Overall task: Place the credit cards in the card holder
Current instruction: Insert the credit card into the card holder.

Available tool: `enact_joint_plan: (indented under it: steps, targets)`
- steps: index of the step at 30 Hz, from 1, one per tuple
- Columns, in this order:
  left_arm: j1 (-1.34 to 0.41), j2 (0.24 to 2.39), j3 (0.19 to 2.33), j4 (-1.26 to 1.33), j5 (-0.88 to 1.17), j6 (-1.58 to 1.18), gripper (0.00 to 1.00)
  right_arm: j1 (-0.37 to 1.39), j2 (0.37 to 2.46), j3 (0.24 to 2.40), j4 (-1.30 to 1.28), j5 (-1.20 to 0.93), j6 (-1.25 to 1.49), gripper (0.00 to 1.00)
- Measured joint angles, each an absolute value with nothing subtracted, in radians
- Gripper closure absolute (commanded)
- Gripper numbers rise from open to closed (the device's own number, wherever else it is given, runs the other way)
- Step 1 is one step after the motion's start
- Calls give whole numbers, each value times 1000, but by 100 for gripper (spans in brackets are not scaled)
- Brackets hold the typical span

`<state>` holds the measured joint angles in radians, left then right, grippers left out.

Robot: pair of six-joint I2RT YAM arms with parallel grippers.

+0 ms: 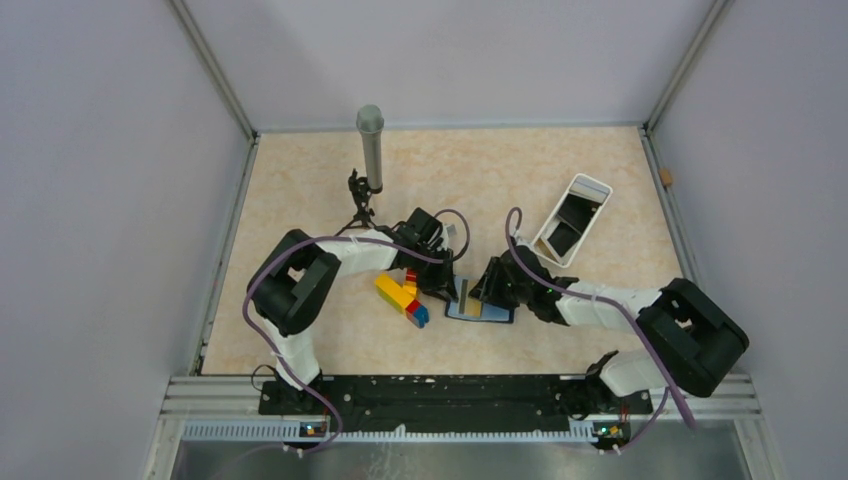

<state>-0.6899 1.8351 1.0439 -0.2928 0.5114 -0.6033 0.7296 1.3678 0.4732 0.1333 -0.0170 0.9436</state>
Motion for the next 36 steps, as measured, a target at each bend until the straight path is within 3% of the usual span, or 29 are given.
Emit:
enact_joint_plan:
  steps: [11, 22, 26, 30, 36]
  targets:
    - [-689, 1835, 1044, -299, 513, -603, 71, 750, 1403, 507, 125, 9, 955, 75]
    - [-685, 1835, 1044, -291, 529, -607, 72, 751, 1403, 471, 206, 5, 1026, 73]
    - [-682, 1835, 1043, -287, 535, -619, 77, 751, 1403, 465, 223, 3, 1041, 72]
    - [-680, 1835, 1042, -284, 539, -629, 87, 751, 1403, 465, 224, 3, 1041, 66]
    - [-681, 1835, 1043, -252, 580, -641, 98, 754, 1333, 466, 155, 35, 1010, 48]
